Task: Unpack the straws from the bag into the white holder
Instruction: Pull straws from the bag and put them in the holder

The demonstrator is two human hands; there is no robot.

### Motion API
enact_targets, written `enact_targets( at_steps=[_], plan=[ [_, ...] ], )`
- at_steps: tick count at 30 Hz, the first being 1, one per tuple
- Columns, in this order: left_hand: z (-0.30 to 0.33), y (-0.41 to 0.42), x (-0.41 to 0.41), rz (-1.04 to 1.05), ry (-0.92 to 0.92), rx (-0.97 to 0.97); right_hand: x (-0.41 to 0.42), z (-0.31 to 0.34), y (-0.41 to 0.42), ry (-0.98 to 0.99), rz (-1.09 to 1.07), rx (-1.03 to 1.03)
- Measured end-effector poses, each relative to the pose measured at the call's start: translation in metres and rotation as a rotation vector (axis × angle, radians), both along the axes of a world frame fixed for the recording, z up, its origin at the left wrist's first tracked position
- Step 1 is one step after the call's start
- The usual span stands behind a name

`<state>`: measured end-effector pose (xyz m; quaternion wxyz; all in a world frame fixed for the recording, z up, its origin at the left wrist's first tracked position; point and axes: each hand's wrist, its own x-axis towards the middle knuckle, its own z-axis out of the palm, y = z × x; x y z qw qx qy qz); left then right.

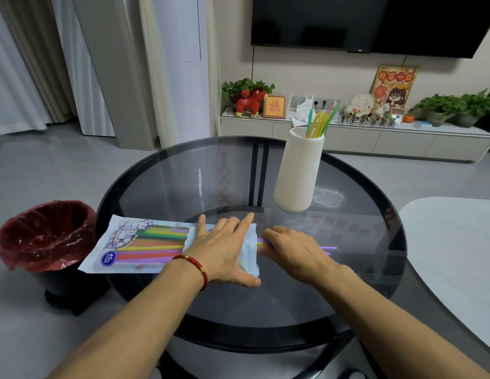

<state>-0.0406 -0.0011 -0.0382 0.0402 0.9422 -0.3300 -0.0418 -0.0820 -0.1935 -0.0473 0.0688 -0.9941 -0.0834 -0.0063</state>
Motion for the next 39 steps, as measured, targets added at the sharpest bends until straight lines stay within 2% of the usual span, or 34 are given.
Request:
enact_targets(
  at_steps=[6,13,16,20,24,27,29,31,33,34,36,39],
  plan=[
    [-0.005,0.004,0.010,0.013,0.011,0.009,-0.004,0.014,-0.032,0.061,0.046,-0.022],
    [0.000,0.000,0.011,0.063,-0.009,0.162,-0.015,0.039,-0.071,0.092,0.027,-0.152],
    [0.005,-0.014,0.002,0.088,0.034,-0.022,-0.021,0.051,-0.073,0.070,0.029,-0.214],
    [0.011,-0.031,-0.003,0.020,-0.089,-0.335,-0.030,0.057,-0.068,0.073,0.020,-0.254],
    [0.005,-0.051,-0.011,-0.218,-0.343,-0.279,-0.037,0.062,-0.064,0.049,-0.001,-0.237],
    [0.002,-0.063,-0.014,-0.149,-0.288,-0.386,-0.044,0.075,-0.059,-0.058,-0.013,-0.267],
    [0.004,-0.070,-0.012,-0.093,-0.245,-0.432,-0.051,0.086,-0.060,-0.218,0.004,-0.323],
    [0.009,-0.079,-0.008,-0.021,-0.237,-0.497,-0.058,0.097,-0.063,-0.534,0.080,-0.229],
    [0.017,-0.089,-0.006,0.027,-0.243,-0.587,-0.066,0.102,-0.061,-0.923,0.170,-0.012],
    [0.023,-0.094,-0.006,0.034,-0.240,-0.645,-0.068,0.100,-0.055,-1.029,0.154,0.107],
    [0.033,-0.104,-0.008,0.042,-0.211,-0.767,-0.069,0.090,-0.038,-0.972,-0.040,0.346],
    [0.043,-0.120,-0.018,0.037,-0.041,-0.920,-0.054,0.069,-0.024,-0.655,-0.337,0.559]
  ],
)
